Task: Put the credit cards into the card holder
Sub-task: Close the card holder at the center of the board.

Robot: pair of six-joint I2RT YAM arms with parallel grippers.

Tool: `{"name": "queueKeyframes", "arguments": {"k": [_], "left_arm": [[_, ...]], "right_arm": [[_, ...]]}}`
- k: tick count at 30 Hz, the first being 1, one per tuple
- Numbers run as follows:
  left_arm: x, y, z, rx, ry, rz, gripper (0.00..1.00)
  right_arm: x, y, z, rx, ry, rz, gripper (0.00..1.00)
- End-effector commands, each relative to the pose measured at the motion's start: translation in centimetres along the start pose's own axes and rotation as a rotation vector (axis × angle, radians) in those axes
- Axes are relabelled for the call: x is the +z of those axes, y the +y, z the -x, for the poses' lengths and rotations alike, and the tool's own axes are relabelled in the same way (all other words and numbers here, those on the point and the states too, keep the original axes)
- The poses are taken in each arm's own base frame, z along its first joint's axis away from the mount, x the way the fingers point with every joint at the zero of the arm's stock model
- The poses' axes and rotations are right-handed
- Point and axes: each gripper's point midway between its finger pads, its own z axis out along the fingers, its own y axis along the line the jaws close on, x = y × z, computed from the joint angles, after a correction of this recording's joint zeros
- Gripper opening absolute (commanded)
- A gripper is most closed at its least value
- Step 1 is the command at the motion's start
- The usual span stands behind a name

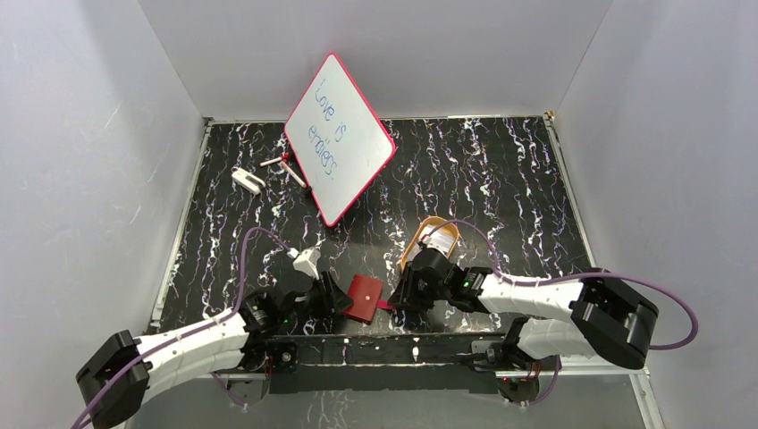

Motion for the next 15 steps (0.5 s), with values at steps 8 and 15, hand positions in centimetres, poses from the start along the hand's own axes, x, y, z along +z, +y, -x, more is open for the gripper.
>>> {"name": "queueKeyframes", "arguments": {"k": [8, 15], "left_arm": [[0.2, -0.6, -0.4, -0.021, 0.016, -0.039, 0.39], [0.4, -0.7, -0.6, -0.024, 0.021, -0.049, 0.38]], "right_arm": [[0.7, 1.1, 0.1, -0.003, 0.007, 0.060, 0.26], [0.2, 1.8, 0.4, -0.032, 0.008, 0.076, 0.03]]}}
